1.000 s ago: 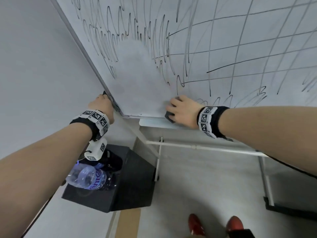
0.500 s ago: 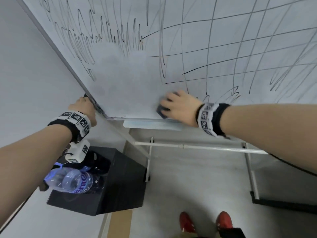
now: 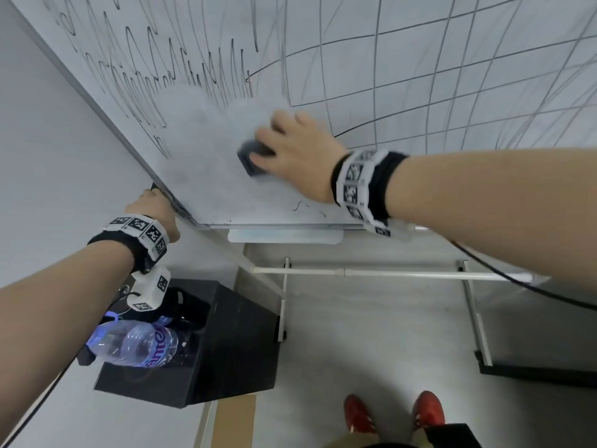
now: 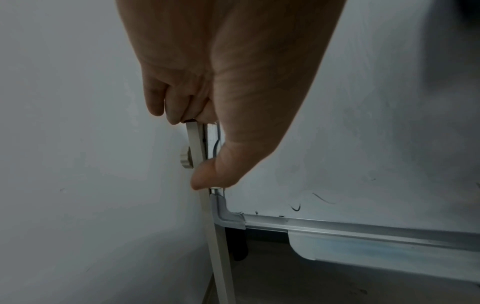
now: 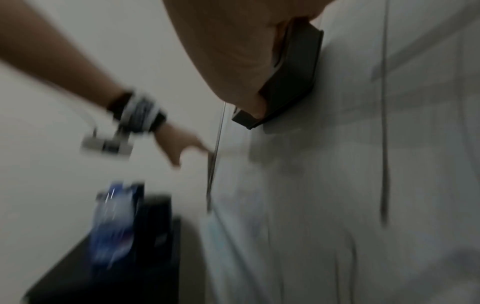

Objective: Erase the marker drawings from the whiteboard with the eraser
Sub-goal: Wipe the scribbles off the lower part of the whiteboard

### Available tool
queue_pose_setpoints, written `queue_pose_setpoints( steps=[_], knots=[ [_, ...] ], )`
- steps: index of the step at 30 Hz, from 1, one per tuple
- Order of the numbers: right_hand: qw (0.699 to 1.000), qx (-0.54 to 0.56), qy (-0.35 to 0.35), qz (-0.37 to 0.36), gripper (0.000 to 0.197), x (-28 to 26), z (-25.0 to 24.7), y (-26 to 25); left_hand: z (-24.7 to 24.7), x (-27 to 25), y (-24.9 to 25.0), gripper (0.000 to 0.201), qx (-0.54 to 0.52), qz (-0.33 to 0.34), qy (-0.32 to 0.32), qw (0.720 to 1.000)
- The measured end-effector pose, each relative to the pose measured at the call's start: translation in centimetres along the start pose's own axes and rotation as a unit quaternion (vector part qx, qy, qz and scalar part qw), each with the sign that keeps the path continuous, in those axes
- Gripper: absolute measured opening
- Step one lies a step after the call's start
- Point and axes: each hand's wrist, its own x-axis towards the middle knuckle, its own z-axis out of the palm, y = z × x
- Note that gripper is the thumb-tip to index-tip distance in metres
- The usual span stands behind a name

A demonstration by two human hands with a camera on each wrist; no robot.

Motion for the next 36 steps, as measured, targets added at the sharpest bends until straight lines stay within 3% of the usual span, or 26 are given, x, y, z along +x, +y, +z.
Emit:
queue_pose_setpoints(
  steps=[2, 4, 6, 7, 9, 12, 15, 17, 20, 22, 24, 27, 29, 32, 34, 36],
  knots=[
    [0.995, 0.014, -0.095, -0.038, 0.040, -2.5, 2.3, -2.5, 0.1, 0.1, -0.1, 0.069, 0.000, 0.003, 0.002, 1.000],
    [0.982, 0.034, -0.174, -0.068, 0.051, -4.7, 4.0, -4.4, 0.2, 0.2, -0.5, 0.069, 0.000, 0.006, 0.000, 1.000],
    [0.976, 0.060, -0.200, -0.066, 0.066, -5.6, 5.0, -4.8, 0.2, 0.4, -0.6, 0.068, -0.001, 0.012, 0.003, 1.000],
    [0.978, 0.054, -0.194, -0.059, 0.059, -5.4, 5.0, -4.7, 0.2, 0.5, -0.6, 0.069, -0.001, 0.011, 0.003, 1.000],
    [0.985, 0.013, -0.160, -0.060, 0.022, -4.2, 4.5, -3.9, 0.2, 0.5, -0.5, 0.070, -0.002, 0.008, 0.002, 1.000],
    [0.998, -0.001, -0.051, -0.028, 0.043, -1.2, 2.4, -1.4, 0.2, 0.6, -0.4, 0.070, 0.000, 0.010, 0.006, 1.000],
    [0.998, 0.011, 0.048, 0.034, 0.051, 0.7, 0.2, 1.1, 0.2, 0.6, -0.2, 0.071, -0.001, 0.005, 0.007, 1.000],
    [0.999, 0.016, 0.038, 0.032, 0.049, -0.2, 0.4, 1.3, 0.2, 0.7, 0.0, 0.071, -0.003, 0.007, 0.007, 1.000],
    [0.996, -0.002, -0.079, -0.050, 0.044, -4.8, 3.4, -0.1, 0.3, 0.7, -0.2, 0.070, -0.009, 0.006, 0.013, 1.000],
    [0.976, -0.022, -0.186, -0.109, 0.037, -8.3, 5.3, -0.7, 0.3, 0.6, -0.2, 0.070, -0.018, 0.007, 0.012, 1.000],
    [0.962, -0.035, -0.240, -0.124, 0.035, -9.7, 5.8, -0.3, 0.3, 0.6, -0.3, 0.069, -0.023, 0.010, 0.012, 1.000],
    [0.980, -0.035, -0.176, -0.091, 0.042, -8.1, 4.1, 0.8, 0.3, 0.5, -0.3, 0.070, -0.022, 0.004, 0.000, 1.000],
    [0.996, -0.025, -0.066, -0.054, 0.050, -5.9, 2.4, 2.3, 0.3, 0.4, -0.4, 0.073, -0.014, -0.003, -0.005, 1.000],
    [0.997, -0.007, 0.078, 0.008, 0.046, -3.2, -0.7, 5.6, 0.4, 0.1, -0.2, 0.075, -0.012, -0.009, -0.002, 1.000],
    [0.992, 0.006, 0.124, 0.024, 0.041, -2.8, -1.9, 6.8, 0.4, -0.1, 0.2, 0.073, -0.015, -0.012, 0.001, 1.000],
    [0.992, 0.005, 0.124, 0.011, 0.043, -3.9, -1.1, 6.6, 0.4, -0.1, 0.4, 0.071, -0.017, -0.010, 0.005, 1.000]
  ],
)
